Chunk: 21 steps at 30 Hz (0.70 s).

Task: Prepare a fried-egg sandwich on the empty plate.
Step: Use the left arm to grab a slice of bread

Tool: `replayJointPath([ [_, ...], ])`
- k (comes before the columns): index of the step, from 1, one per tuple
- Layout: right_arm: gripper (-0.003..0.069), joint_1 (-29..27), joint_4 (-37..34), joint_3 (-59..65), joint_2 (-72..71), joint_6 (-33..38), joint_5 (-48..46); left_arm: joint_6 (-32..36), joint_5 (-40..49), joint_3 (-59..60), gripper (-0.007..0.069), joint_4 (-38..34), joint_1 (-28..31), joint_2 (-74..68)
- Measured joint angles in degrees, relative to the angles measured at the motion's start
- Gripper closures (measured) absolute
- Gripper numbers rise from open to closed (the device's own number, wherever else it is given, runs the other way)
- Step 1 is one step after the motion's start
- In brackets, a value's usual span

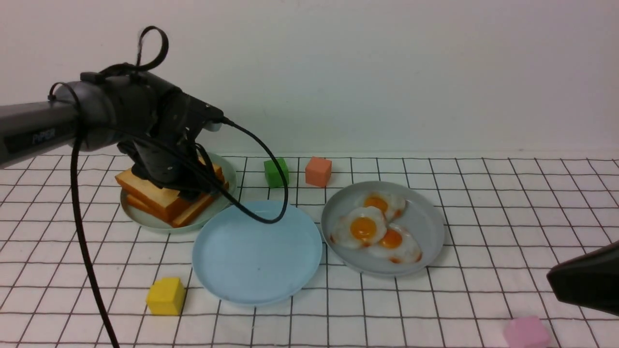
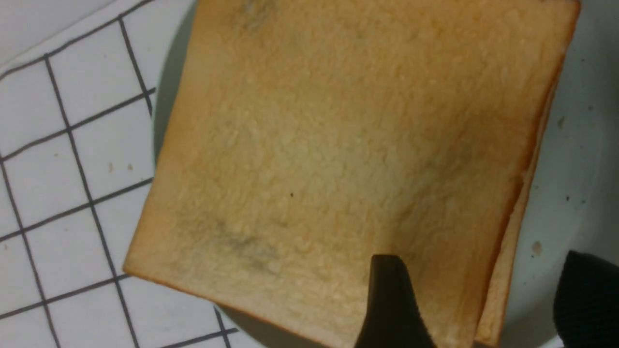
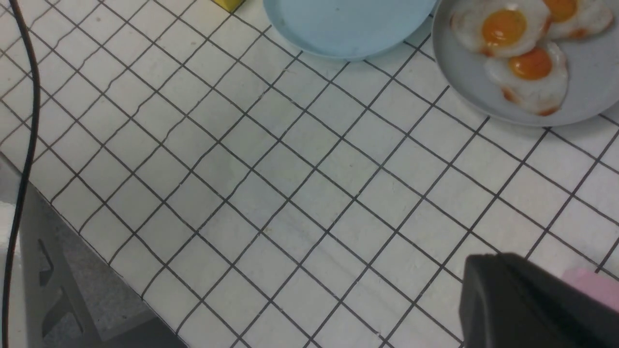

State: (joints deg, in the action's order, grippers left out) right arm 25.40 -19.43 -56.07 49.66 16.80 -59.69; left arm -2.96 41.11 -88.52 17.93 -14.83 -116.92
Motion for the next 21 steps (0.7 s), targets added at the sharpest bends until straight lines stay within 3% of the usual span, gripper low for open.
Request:
replayJointPath([
  [6,0.0631,0.0,-0.43,0.0,0.0,-0.05,0.0,0.0,-0.29,-0.11,0.023,-0.19,0.0,-1.64],
  [9,0.0629,0.0,-0.55,0.0,0.0,-0.05,0.0,0.0,-0.29,-0.3,0.0323,0.32,0.0,-1.76],
  [11,0.0628,0.0,-0.61,0.0,0.0,-0.11,0.0,0.0,-0.29,-0.3,0.0432,0.83,0.0,-1.76],
  [12,0.0628,0.0,-0.61,0.0,0.0,-0.11,0.0,0.0,-0.29,-0.3,0.0432,0.83,0.0,-1.76],
  [14,0.0628,0.0,-0.85,0.0,0.0,-0.11,0.0,0.05,-0.41,-0.3,0.0547,1.07,0.0,-1.81],
  [16,0.0628,0.0,-1.16,0.0,0.0,-0.11,0.0,0.05,-0.47,-0.3,0.0613,1.32,0.0,-1.81],
  [21,0.0624,0.0,-1.37,0.0,0.0,-0.11,-0.11,0.05,0.44,-0.59,0.0628,1.08,-0.06,-0.58],
])
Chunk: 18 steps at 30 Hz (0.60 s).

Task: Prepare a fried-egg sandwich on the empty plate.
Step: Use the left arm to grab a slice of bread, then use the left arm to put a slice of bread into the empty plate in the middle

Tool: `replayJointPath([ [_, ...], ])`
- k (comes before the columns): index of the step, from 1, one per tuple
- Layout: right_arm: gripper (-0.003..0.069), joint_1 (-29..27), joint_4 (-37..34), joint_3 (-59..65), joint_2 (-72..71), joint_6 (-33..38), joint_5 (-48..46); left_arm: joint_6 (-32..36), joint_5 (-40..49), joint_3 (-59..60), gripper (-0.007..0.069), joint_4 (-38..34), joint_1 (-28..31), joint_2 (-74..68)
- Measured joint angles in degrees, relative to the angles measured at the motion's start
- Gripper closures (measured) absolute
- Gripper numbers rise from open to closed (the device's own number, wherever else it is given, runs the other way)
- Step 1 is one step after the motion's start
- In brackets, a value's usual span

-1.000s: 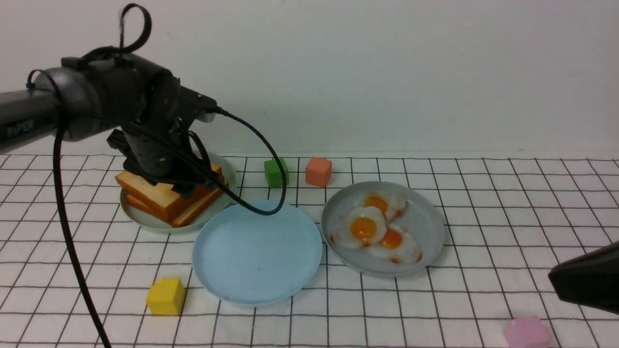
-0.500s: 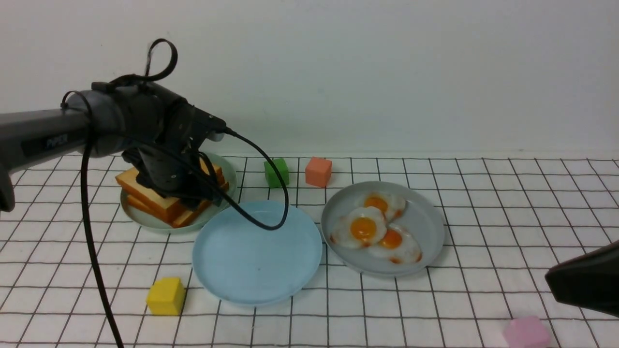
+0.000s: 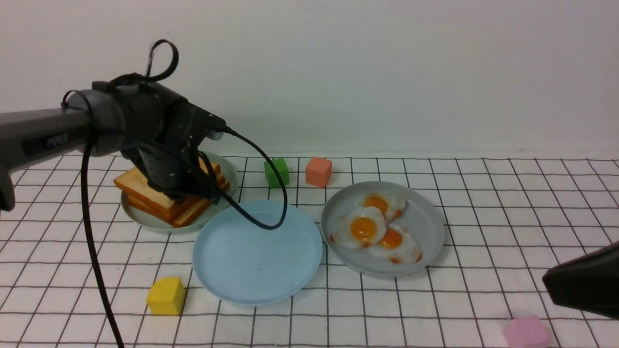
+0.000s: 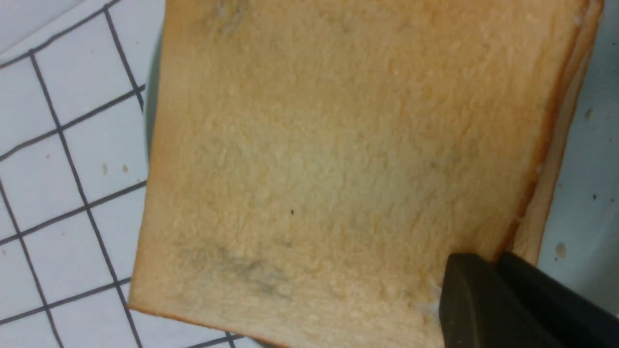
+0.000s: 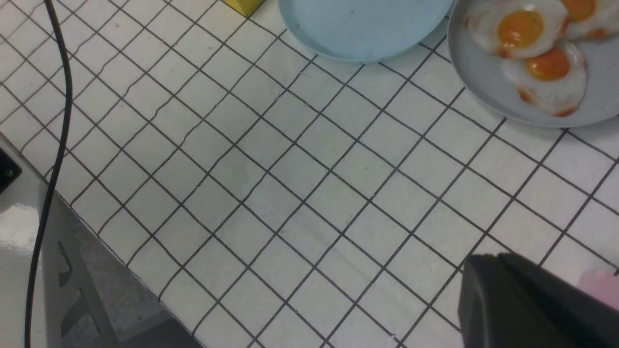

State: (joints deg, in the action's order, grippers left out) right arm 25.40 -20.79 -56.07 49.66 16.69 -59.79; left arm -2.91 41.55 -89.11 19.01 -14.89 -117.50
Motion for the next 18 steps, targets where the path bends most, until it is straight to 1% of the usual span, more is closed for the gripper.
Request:
replayJointPath([
  [8,0.0619,0.0,-0.05,0.0,0.0,0.0,0.0,0.49,3.16,0.21,0.0628,-6.43,-0.65,10.16],
  [10,0.0615,0.0,0.36,0.0,0.0,0.0,0.0,1.83,4.8,3.06,0.0628,-9.09,-2.91,14.37],
  [13,0.0613,0.0,0.79,0.0,0.0,0.0,0.0,3.32,5.0,8.49,0.0629,-10.54,-6.99,17.84],
  [14,0.0613,0.0,0.86,0.0,0.0,0.0,0.0,4.64,4.39,11.41,0.0629,-10.6,-9.31,18.79],
  [15,0.0613,0.0,0.86,0.0,0.0,0.0,0.0,4.94,4.39,11.89,0.0629,-10.6,-9.72,18.79],
  [16,0.0611,0.0,0.86,0.0,0.0,0.0,0.0,7.21,2.66,15.47,0.0629,-10.6,-12.79,19.42],
  [17,0.061,0.0,0.86,0.0,0.0,0.0,0.06,8.48,0.95,17.26,0.0629,-10.6,-14.57,19.47],
  [18,0.061,0.0,0.86,0.0,0.0,0.0,0.06,8.67,0.67,17.57,0.0629,-10.6,-14.89,19.47],
])
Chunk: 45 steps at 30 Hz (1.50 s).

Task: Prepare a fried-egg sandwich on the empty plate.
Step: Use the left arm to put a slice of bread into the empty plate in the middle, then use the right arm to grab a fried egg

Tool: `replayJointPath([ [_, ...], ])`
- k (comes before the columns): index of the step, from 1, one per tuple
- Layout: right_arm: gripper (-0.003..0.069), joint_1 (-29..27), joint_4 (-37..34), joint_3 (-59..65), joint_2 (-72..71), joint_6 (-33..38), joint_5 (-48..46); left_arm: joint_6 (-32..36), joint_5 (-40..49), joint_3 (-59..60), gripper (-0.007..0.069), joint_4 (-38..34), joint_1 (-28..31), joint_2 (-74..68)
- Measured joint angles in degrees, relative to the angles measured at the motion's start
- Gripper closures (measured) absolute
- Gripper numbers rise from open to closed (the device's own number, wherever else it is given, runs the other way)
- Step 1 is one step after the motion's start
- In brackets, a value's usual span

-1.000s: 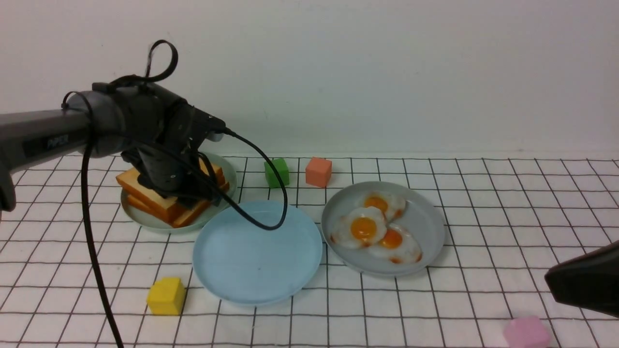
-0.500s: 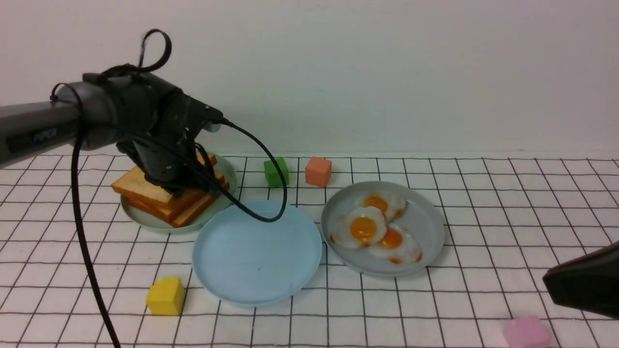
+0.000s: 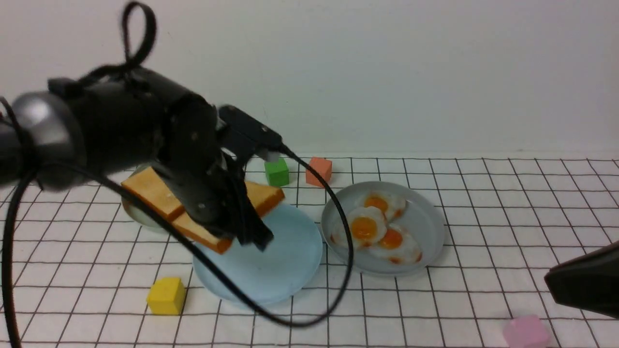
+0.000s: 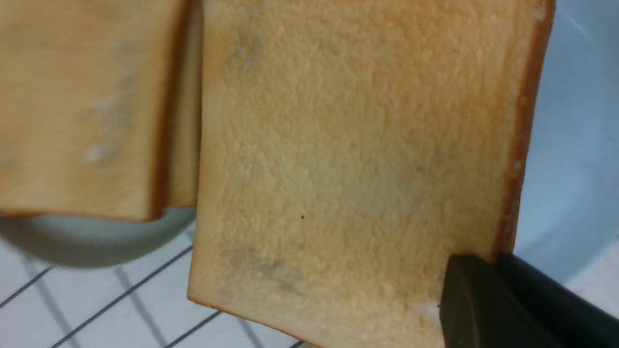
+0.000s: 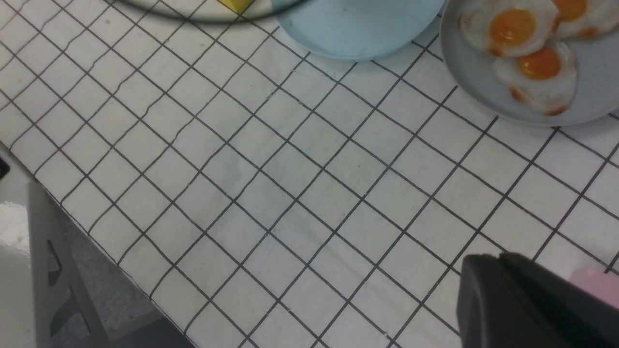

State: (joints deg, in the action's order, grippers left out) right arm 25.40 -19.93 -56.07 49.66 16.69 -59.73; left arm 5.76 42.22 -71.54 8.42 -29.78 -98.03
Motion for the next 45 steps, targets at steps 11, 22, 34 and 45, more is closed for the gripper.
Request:
replayJointPath([
  [11,0.061,0.0,0.0,0.0,0.0,0.0,0.28,1.21,-5.25,2.34,0.0627,2.43,-3.16,-4.99],
  [22,0.0597,0.0,0.0,0.0,0.0,-1.62,0.15,1.22,-4.97,2.34,0.0305,2.69,-3.16,-5.34],
  [34,0.0547,0.1,0.08,-0.61,8.01,-5.1,4.01,-6.06,-2.12,2.4,0.0181,-4.51,-7.97,12.89],
  [45,0.0442,-4.42,-1.28,-12.5,38.47,-6.11,10.92,-12.21,0.87,12.51,0.0638,-7.63,-12.58,45.08],
])
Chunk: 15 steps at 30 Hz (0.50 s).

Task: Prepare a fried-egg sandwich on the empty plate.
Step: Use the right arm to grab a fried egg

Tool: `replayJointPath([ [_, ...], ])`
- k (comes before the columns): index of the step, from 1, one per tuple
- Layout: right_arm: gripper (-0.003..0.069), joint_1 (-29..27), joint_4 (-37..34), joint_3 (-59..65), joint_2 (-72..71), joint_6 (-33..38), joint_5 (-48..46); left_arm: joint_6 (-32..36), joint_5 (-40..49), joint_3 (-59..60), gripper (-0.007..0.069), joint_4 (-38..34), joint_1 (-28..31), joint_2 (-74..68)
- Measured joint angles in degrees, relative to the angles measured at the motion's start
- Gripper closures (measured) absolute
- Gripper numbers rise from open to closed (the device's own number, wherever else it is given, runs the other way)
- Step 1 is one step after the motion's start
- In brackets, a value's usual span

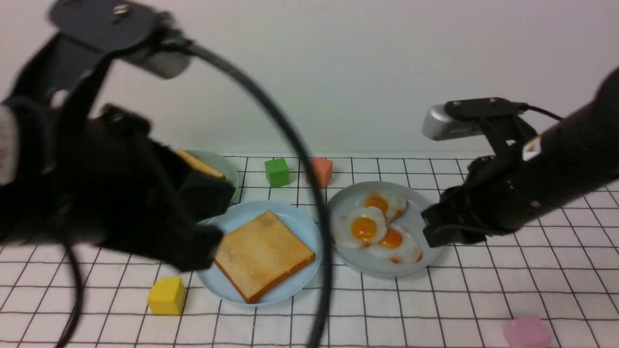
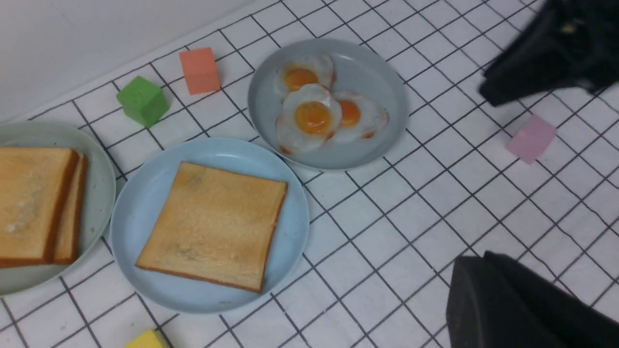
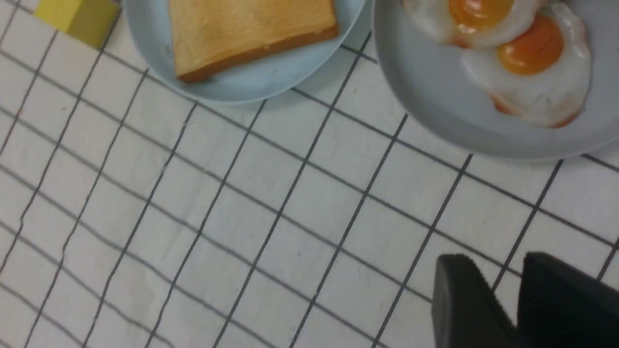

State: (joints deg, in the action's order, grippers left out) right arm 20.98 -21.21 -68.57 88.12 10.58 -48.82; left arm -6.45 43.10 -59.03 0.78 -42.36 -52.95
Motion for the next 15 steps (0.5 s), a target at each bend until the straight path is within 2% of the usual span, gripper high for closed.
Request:
replayJointPath([
  [6,0.0396,-3.73,-6.55,-8.35,13.35,1.07,1.44,-0.13,-4.12,14.39,0.0638,-3.81,0.0,14.68],
  [10,0.0389,-3.8,-7.98,-14.2,21.05,1.35,1.57,-0.18,-9.69,22.38,0.0638,-8.54,0.0,20.11],
  [15,0.0382,-3.87,-7.85,-22.08,28.57,0.3,2.42,-0.18,-16.76,25.06,0.0638,-12.39,0.0,21.67],
])
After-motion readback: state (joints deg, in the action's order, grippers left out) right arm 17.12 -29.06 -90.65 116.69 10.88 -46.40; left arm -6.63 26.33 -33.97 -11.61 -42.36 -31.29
